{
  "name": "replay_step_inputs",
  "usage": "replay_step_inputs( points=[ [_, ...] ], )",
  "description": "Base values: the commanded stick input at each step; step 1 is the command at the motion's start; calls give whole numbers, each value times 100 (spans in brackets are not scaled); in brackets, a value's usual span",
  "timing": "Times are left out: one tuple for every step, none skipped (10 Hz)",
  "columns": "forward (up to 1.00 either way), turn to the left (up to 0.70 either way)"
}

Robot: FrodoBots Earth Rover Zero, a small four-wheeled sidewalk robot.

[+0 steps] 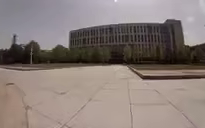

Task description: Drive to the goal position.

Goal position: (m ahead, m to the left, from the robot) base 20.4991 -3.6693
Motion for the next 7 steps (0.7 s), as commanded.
replay_step_inputs(
  points=[
    [100,0],
    [100,0],
    [100,0],
    [100,0],
    [100,0],
    [100,0],
    [100,0]
  ],
)
